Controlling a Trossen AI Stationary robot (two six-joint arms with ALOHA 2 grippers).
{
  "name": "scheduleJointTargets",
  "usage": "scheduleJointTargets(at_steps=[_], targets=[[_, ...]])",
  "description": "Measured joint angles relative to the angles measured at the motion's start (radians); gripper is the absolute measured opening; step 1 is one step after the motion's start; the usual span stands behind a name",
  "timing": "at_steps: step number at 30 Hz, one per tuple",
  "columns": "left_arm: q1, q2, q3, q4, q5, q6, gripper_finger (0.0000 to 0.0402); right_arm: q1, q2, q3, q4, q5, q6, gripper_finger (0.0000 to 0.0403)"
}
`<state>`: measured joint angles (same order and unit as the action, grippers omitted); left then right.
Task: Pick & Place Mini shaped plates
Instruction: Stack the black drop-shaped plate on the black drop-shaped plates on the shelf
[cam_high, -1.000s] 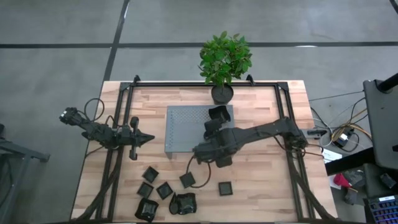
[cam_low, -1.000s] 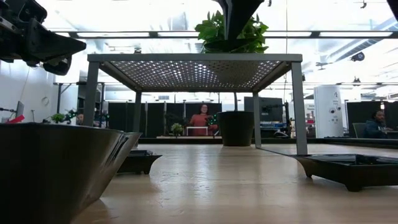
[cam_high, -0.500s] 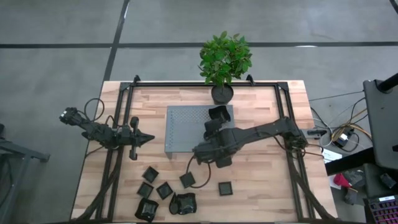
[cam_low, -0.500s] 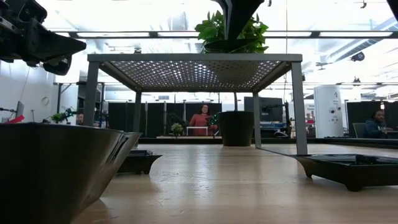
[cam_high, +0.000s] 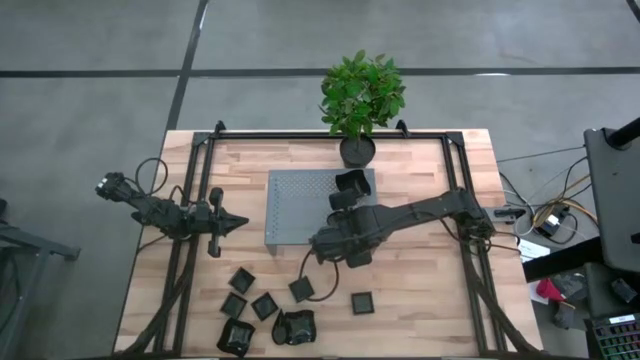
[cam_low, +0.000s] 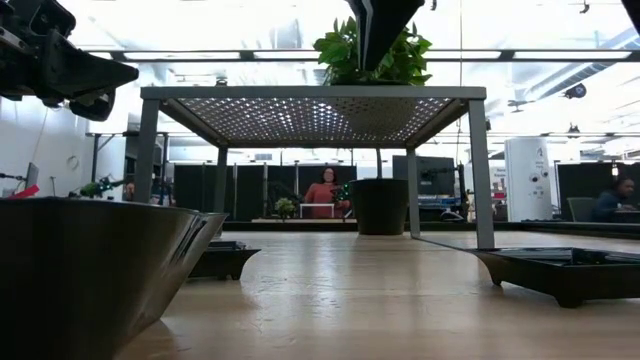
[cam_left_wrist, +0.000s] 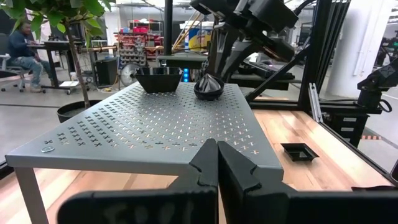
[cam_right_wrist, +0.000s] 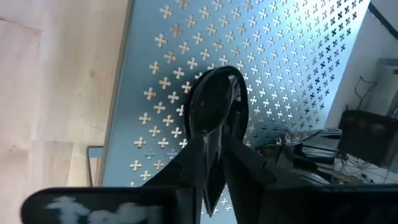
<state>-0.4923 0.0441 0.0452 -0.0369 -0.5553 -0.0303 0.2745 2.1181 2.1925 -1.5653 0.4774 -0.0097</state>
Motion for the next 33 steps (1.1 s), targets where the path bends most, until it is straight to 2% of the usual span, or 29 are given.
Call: scheduleJointTargets(at_steps=[11, 25, 33], targets=[[0.000, 0.000, 0.000, 0.000, 0.000, 0.000, 0.0000, 0.009, 0.000, 0.007, 0.000, -0.004, 0.094, 0.0075], [0.000, 0.000, 0.000, 0.000, 0.000, 0.000, 0.0000, 0.104, 0.000, 0.008, 0.001, -0.008, 0.162, 0.0056], [0.000, 0.000, 0.000, 0.000, 0.000, 0.000, 0.0000, 0.129, 0.000, 0.008, 0.016, -0.008, 0.187, 0.0063]])
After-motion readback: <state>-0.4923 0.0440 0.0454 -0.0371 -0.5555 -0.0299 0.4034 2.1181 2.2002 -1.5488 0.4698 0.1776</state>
